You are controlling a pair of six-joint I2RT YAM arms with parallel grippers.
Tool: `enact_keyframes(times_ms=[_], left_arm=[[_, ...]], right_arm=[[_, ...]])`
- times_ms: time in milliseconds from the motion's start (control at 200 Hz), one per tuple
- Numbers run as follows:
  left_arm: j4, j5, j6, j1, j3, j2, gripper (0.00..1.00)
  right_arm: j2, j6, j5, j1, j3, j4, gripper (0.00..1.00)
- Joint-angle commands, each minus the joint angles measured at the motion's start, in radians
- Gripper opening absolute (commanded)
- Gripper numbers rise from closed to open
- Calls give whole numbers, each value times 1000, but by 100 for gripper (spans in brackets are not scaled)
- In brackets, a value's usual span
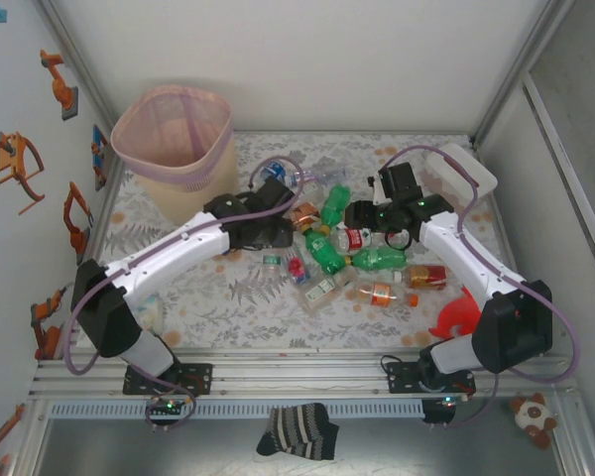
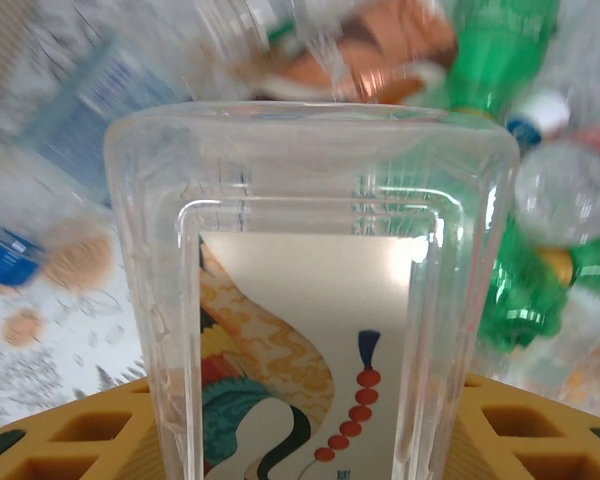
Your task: Put the plastic bottles in the bin
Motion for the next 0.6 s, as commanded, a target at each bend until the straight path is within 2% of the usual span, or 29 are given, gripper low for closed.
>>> enact_keyframes(times_ms=[0, 170, 300, 361, 441, 591], left_arm=[[-24, -69, 79, 46, 72, -60, 52], [46, -149, 151, 120, 156, -125, 50], [247, -291, 194, 140, 124, -207, 44], [342, -366, 219, 149, 112, -228, 38], [427, -458, 261, 166, 130, -227, 34], [526, -562, 324, 216, 210, -178, 30]], right_arm=[[-18, 7, 19, 9, 26, -7, 69], [-26, 7, 24, 9, 27, -10, 69], [-26, 11, 20, 9, 30, -6, 69], [-23, 13, 17, 9, 35, -7, 69], [-21, 11, 16, 10, 42, -10, 69], [-26, 16, 20, 10, 43, -7, 69]])
